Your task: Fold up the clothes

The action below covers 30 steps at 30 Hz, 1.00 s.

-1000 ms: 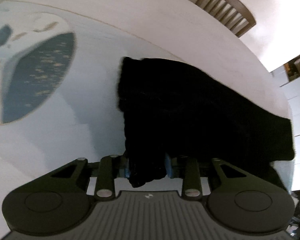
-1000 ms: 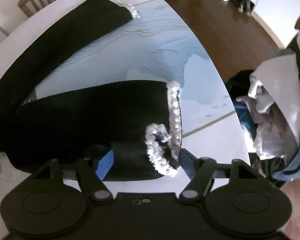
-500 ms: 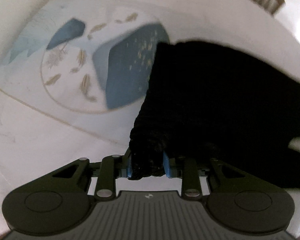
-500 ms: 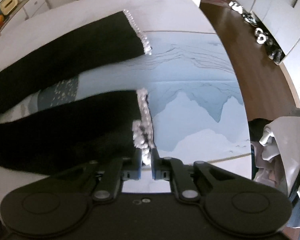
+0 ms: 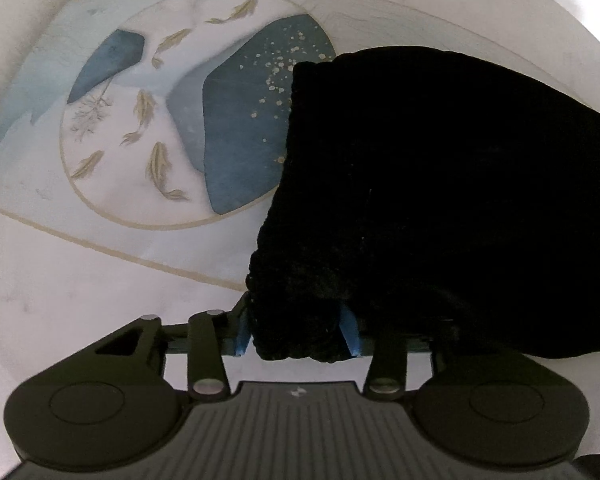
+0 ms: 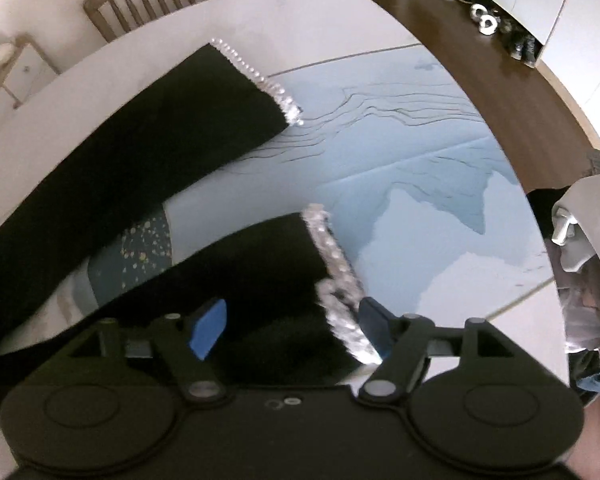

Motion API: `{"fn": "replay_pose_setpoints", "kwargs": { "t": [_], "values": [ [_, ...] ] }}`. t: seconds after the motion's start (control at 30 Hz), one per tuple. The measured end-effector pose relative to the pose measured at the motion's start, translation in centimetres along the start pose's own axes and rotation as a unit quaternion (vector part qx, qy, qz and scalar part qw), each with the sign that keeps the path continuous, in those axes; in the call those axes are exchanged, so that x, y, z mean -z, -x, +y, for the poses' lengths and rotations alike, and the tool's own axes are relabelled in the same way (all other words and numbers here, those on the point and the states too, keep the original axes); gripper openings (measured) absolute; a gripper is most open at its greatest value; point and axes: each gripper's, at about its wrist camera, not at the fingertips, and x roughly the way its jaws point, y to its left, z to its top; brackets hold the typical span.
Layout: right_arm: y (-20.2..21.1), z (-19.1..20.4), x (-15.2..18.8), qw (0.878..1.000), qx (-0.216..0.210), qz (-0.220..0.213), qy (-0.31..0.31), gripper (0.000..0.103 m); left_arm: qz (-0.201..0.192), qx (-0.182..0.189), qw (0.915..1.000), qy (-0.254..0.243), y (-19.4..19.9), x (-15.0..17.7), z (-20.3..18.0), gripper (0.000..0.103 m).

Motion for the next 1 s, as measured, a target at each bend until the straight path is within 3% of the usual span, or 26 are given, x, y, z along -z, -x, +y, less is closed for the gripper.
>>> {"fn": "replay_pose_setpoints", "kwargs": {
  "t": [0.1, 0.13, 0.2, 0.3, 0.47, 0.57, 0.7, 0.8, 1.0],
  "values": [
    [-0.2, 1.5, -0.4, 0.996, 0.087, 0.007, -0.018, 0.103, -0.002, -0.002, 1.0000, 0.005, -0.2, 0.2, 0.1, 0.050],
    [0.1, 1.7, -0.4, 0.995, 0.090, 0.008, -0.031, 0.103, -0.002, 0.000, 1.0000, 0.005, -0.3, 0.3, 0.2, 0.050],
    [0.6, 2.0, -0.5, 0.997, 0.059, 0.021, -0.052, 0.103, -0.002, 0.003, 1.0000, 0.006, -0.5, 0.4, 0.4, 0.055],
    [0.5, 3.0, -0.6, 0.996, 0.069, 0.028, -0.052, 0.103, -0.002, 0.015, 0.9997, 0.016, -0.7, 0.6, 1.2, 0.060],
    [-2.2, 2.7, -0.6, 0.990, 0.057, 0.060, -0.111, 0.103, -0.006, 0.034, 0.9990, 0.029, -1.0, 1.1, 2.0, 0.063],
    [-3.5, 2.7, 0.0, 0.987, 0.088, 0.067, -0.120, 0.103, -0.012, 0.035, 0.9982, 0.046, -1.0, 1.3, 2.1, 0.063],
    [-2.6, 2.1, 0.6, 0.986, 0.105, 0.044, -0.122, 0.103, -0.016, 0.040, 0.9978, 0.050, -1.0, 1.3, 2.5, 0.063],
    [-0.6, 1.5, 1.5, 0.988, 0.092, 0.023, -0.125, 0.103, -0.018, 0.047, 0.9974, 0.051, -1.1, 1.2, 2.7, 0.063],
    [5.7, -0.3, 3.1, 0.987, 0.028, -0.027, -0.155, 0.103, -0.022, 0.052, 0.9969, 0.054, -1.3, 1.2, 2.9, 0.064]
  ]
}}
